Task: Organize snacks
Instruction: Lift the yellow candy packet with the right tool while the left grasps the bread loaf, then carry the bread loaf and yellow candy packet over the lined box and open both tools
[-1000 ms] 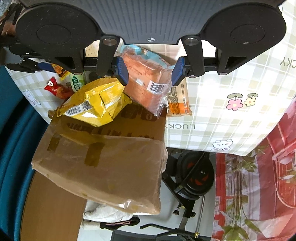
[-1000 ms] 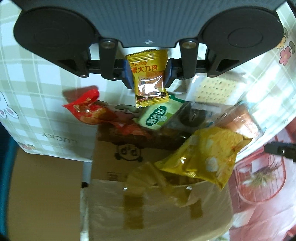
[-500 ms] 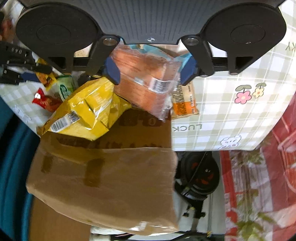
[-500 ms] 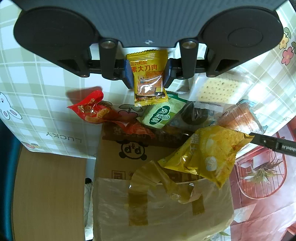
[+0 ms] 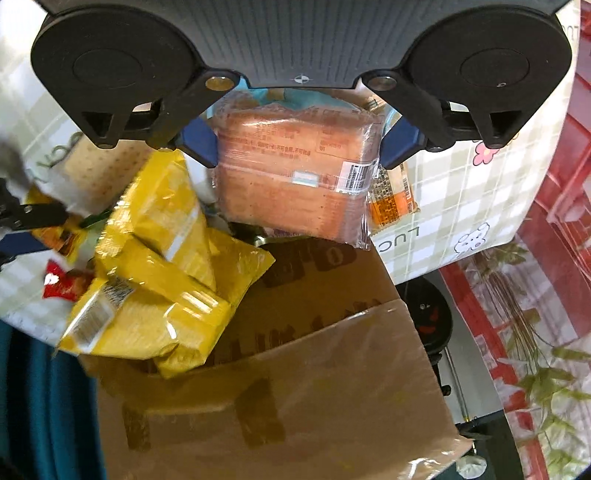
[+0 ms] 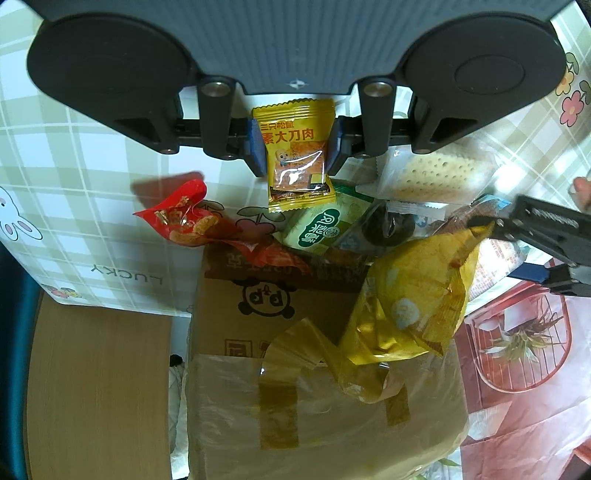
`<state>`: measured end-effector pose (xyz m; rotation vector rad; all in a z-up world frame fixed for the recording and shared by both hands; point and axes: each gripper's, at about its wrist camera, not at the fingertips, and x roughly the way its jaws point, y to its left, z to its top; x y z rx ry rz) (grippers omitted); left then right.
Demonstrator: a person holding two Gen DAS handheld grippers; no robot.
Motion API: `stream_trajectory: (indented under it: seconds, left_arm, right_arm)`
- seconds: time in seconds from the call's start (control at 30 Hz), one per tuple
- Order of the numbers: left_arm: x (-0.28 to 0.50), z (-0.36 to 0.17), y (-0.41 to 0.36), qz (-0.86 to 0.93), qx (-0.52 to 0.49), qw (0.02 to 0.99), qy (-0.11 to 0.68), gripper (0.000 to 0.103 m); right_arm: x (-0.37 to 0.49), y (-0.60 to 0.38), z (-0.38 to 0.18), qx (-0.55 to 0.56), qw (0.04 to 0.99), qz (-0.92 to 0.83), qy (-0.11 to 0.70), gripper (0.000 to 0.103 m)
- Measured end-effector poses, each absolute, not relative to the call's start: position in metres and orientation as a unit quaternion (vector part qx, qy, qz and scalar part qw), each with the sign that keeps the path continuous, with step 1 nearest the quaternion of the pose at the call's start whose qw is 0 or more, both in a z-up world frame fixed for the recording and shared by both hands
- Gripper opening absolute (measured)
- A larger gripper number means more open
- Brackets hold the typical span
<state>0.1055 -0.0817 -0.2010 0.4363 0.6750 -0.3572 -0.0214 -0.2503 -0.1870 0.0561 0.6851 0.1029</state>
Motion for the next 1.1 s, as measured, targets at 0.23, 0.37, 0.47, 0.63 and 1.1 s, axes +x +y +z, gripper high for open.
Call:
stream_trajectory:
  seconds: [0.23,0.37,0.47,0.63,1.1]
  left_arm:
    - [0.091,-0.196,-0.084,-0.166,0.214,0.910,0.315,0.078]
    - [0.082,-0.185,-0.069,-0.168,0.156,0.919,0.322,0.078]
    - [0.074,-0.178,-0.059,-0.162,0.133,0.924,0.319,0.078]
    - [0.063,-0.168,-0.046,-0.146,0.100,0.935,0.309,0.078]
    - [0.054,-0.151,-0.027,-0.123,0.059,0.949,0.284,0.078]
  right_arm:
    - [-0.022,-0.250,-0.187,0.027,0.940,0.050,0.336,0.037]
    - [-0.021,-0.250,-0.187,0.028,0.940,0.050,0.336,0.037]
    - [-0.021,-0.251,-0.187,0.027,0.940,0.051,0.336,0.037]
    - [-0.021,-0.250,-0.187,0.027,0.940,0.050,0.336,0.037]
    - [-0.027,-0.257,-0.183,0.038,0.945,0.030,0.323,0.036]
